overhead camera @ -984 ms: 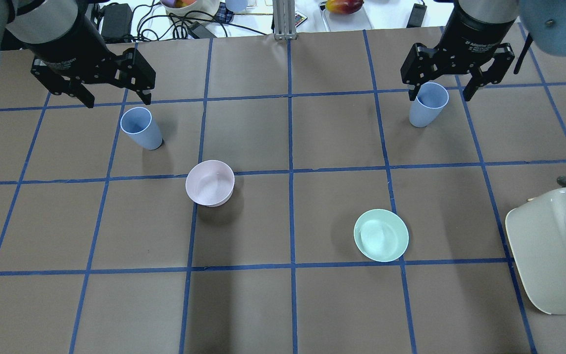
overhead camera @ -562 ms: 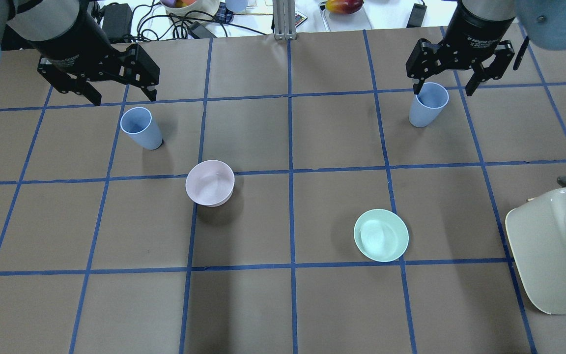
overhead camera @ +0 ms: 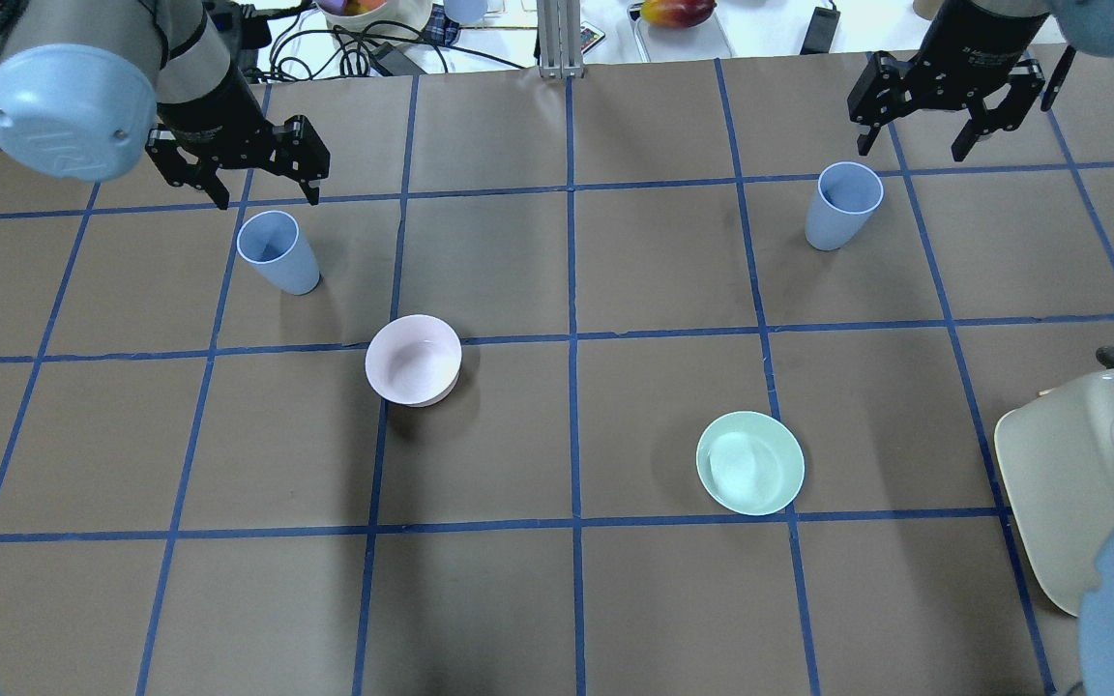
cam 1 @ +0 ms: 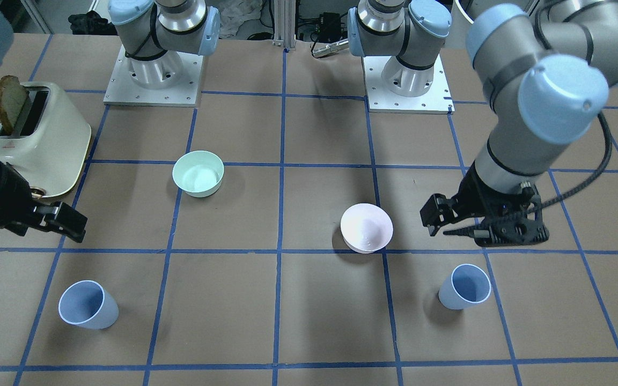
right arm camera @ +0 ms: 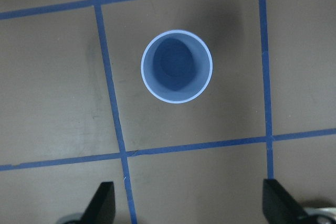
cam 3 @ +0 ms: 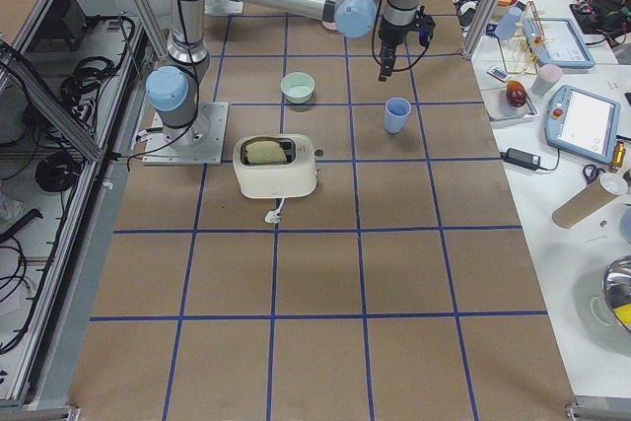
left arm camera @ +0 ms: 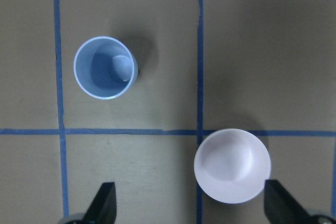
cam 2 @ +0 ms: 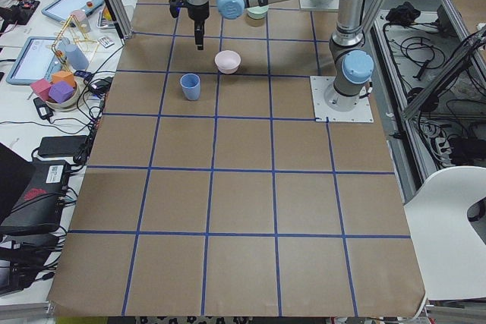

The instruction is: Stack blue cups with both arms

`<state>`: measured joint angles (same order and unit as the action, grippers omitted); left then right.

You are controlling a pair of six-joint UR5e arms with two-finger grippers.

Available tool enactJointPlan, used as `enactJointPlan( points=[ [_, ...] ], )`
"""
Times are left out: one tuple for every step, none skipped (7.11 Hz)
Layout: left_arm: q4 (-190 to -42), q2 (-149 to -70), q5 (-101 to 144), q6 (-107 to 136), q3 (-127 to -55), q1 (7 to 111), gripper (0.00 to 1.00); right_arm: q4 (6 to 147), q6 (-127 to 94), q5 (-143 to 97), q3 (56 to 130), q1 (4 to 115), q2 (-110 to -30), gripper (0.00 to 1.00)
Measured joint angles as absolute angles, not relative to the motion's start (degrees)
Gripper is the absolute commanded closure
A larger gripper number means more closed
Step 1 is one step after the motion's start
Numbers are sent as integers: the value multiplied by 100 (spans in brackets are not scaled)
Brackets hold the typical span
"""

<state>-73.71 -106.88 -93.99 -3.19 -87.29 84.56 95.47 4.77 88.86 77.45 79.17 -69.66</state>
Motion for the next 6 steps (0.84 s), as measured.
enactJointPlan(
  points=[
    [-7004,-11000,-9475,-514,-8759,8317,0,9767,661,8890,7628,7880,-6655,0],
    [-6733,-11258,-9494,-611,-8782,8246,0,9944,861,8895,7582,7841,-6414,0],
    [-6520,-11471,-9478,-608,-8795,8220,10,10047,994,8891,7561,7768,-6207,0],
    [-6407,-11609,-9452,-587,-8799,8213,33,10158,1044,8883,7556,7687,-6031,0],
    [-6358,-11703,-9446,-579,-8795,8211,68,10295,1055,8870,7568,7634,-5893,0],
    [-6336,-11767,-9446,-589,-8790,8210,93,10365,1042,8847,7583,7613,-5779,0]
  ],
)
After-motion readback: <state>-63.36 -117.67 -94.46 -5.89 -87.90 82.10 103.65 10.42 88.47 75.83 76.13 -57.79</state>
